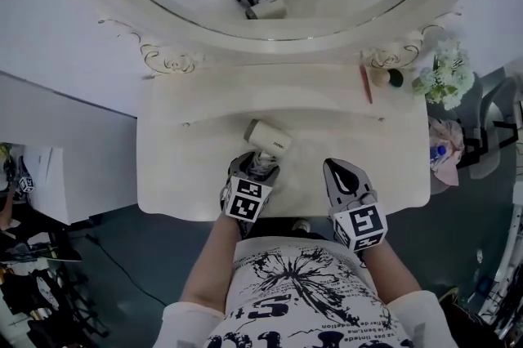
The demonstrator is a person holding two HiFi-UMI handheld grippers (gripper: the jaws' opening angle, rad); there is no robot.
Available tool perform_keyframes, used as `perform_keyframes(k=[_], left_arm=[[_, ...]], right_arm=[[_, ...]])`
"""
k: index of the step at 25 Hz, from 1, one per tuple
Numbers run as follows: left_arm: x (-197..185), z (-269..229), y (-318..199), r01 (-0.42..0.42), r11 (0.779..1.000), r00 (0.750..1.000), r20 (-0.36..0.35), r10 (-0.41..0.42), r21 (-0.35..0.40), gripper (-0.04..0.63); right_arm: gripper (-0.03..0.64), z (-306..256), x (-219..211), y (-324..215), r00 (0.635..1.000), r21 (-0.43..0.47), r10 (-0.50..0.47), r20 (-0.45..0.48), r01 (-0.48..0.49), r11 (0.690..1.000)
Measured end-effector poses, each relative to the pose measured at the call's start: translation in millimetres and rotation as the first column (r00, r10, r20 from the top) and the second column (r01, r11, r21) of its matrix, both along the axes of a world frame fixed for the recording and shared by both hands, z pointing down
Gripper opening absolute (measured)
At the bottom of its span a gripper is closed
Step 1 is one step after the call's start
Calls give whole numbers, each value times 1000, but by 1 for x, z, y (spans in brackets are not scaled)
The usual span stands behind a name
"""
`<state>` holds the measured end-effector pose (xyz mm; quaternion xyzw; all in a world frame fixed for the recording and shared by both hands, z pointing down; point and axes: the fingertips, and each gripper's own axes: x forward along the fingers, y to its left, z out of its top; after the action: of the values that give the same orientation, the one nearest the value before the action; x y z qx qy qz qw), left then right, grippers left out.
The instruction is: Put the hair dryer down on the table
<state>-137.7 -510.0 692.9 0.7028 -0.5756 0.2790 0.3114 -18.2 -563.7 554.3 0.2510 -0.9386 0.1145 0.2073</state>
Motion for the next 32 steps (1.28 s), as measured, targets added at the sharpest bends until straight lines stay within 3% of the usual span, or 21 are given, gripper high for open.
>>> perform_keyframes(k=[6, 11, 15, 17, 21, 26, 32], left_arm=[[-4, -8, 0, 43, 999, 998, -46, -42, 28, 305], [-5, -41, -2, 112, 983, 988, -126, -94, 148, 305], [-10, -82, -8, 167, 953, 977, -175, -125, 254, 293], [-17, -100, -8, 191, 936, 977, -154, -151, 295, 153], [-25, -132, -8, 203, 909, 977, -131, -166, 365, 44], [-31, -182, -7, 152, 869, 988, -73, -133, 470, 21], [-47, -258, -4, 140, 776, 989, -51, -138, 615, 21]], right_arm=[[11, -5, 0, 4, 1000, 13, -7, 4, 7, 1000], [11, -11, -1, 7, 1000, 27, -18, 14, 18, 999], [11, -18, -5, 10, 999, 38, -30, 35, 29, 999], [11, -23, -8, 12, 998, 38, -35, 48, 33, 999], [11, -35, -14, 15, 996, 49, -49, 74, 46, 998], [11, -59, -27, 17, 991, 98, -74, 116, 63, 993], [11, -89, -42, 15, 977, 147, -104, 185, 77, 986]])
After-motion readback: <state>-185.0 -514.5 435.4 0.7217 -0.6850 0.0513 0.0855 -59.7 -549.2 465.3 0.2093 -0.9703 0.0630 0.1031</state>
